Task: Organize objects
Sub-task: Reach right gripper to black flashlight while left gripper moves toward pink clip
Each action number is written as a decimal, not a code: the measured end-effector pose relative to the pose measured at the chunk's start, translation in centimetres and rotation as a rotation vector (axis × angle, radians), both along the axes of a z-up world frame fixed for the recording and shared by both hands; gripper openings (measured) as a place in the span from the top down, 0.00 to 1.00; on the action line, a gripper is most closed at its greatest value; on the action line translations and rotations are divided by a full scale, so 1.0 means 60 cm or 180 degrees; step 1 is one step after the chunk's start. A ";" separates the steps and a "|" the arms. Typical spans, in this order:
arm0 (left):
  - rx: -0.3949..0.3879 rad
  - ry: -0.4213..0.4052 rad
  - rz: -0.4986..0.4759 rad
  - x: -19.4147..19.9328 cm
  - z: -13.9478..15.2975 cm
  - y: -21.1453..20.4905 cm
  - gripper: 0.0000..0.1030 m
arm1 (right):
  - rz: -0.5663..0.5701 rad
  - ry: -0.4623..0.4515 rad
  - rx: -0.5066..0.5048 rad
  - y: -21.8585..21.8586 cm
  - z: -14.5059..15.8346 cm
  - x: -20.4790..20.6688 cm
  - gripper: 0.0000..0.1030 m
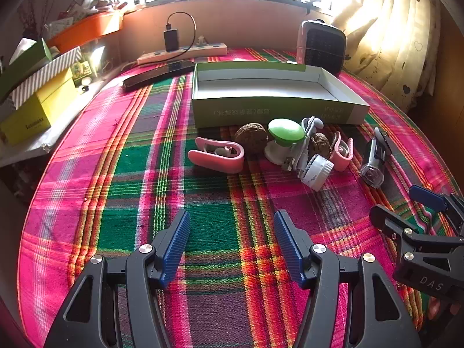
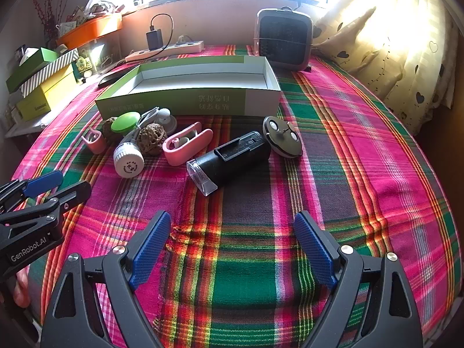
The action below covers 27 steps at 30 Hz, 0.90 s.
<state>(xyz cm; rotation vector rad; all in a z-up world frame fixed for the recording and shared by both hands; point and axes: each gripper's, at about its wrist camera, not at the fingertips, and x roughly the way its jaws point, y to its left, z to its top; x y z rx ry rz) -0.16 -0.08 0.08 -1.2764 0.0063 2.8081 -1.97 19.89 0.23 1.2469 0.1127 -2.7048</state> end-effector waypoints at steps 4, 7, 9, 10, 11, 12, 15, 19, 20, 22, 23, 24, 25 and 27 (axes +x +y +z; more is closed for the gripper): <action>0.0139 -0.0039 -0.0063 -0.001 0.004 -0.012 0.43 | -0.0184 -0.0054 -0.0250 0.013 0.006 -0.006 0.15; 0.0290 -0.0046 -0.0037 -0.006 0.006 -0.025 0.43 | -0.0252 -0.0045 -0.0195 0.015 0.009 -0.015 0.15; 0.0252 -0.0042 -0.0010 -0.009 0.006 -0.028 0.43 | -0.0244 -0.0030 -0.0220 0.015 0.013 -0.021 0.15; 0.0255 -0.0046 -0.0002 -0.011 0.006 -0.031 0.43 | -0.0254 -0.0039 -0.0254 0.016 0.015 -0.025 0.15; 0.0298 -0.0055 0.0002 -0.014 0.006 -0.035 0.43 | -0.0263 -0.0039 -0.0277 0.015 0.017 -0.028 0.15; 0.0346 -0.0068 0.0009 -0.017 0.008 -0.040 0.43 | -0.0259 -0.0028 -0.0289 0.013 0.018 -0.031 0.15; 0.0429 -0.0111 0.0062 -0.029 0.010 -0.053 0.43 | -0.0242 -0.0021 -0.0280 0.005 0.021 -0.044 0.15; 0.0488 -0.0133 0.0134 -0.045 0.016 -0.064 0.43 | -0.0299 -0.0081 -0.0286 0.002 0.018 -0.061 0.15; 0.0494 -0.0119 0.0131 -0.049 0.019 -0.065 0.43 | -0.0310 -0.0069 -0.0288 0.003 0.018 -0.063 0.15; 0.0457 -0.0108 0.0127 -0.058 0.024 -0.063 0.43 | -0.0328 -0.0070 -0.0250 0.003 0.017 -0.068 0.15; 0.0446 -0.0102 0.0130 -0.064 0.026 -0.062 0.43 | -0.0334 -0.0080 -0.0237 0.003 0.016 -0.071 0.15; 0.0445 -0.0109 0.0130 -0.068 0.026 -0.060 0.43 | -0.0342 -0.0097 -0.0228 0.003 0.015 -0.075 0.15; 0.0447 -0.0116 0.0138 -0.073 0.027 -0.059 0.43 | -0.0349 -0.0118 -0.0215 0.002 0.014 -0.078 0.15; 0.0427 -0.0142 0.0127 -0.081 0.024 -0.054 0.43 | -0.0338 -0.0131 -0.0181 0.000 0.012 -0.082 0.15</action>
